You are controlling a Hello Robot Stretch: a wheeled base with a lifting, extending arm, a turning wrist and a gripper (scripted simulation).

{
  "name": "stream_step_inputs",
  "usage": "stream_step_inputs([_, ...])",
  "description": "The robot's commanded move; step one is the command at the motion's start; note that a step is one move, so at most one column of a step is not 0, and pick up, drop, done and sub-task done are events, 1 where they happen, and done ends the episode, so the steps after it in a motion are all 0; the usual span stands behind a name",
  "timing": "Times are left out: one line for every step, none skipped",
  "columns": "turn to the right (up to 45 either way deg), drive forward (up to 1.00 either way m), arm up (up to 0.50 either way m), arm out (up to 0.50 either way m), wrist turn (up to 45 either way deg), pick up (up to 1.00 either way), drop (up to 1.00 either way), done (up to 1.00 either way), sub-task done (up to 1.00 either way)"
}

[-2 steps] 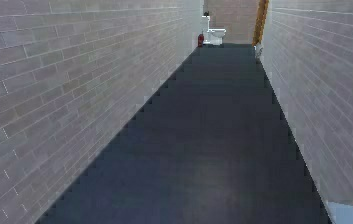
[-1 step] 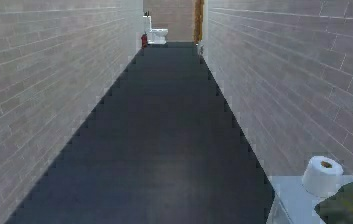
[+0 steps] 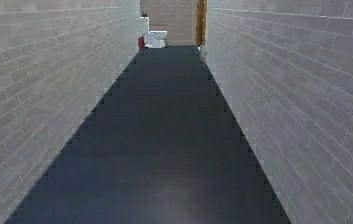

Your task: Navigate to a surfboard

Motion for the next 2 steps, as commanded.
stream_step_inputs([-30.0, 0.00, 0.00, 0.00, 0.0, 0.00, 0.00, 0.00, 0.00])
stream_step_inputs([-3.0, 0.00, 0.00, 0.00, 0.0, 0.00, 0.00, 0.00, 0.00])
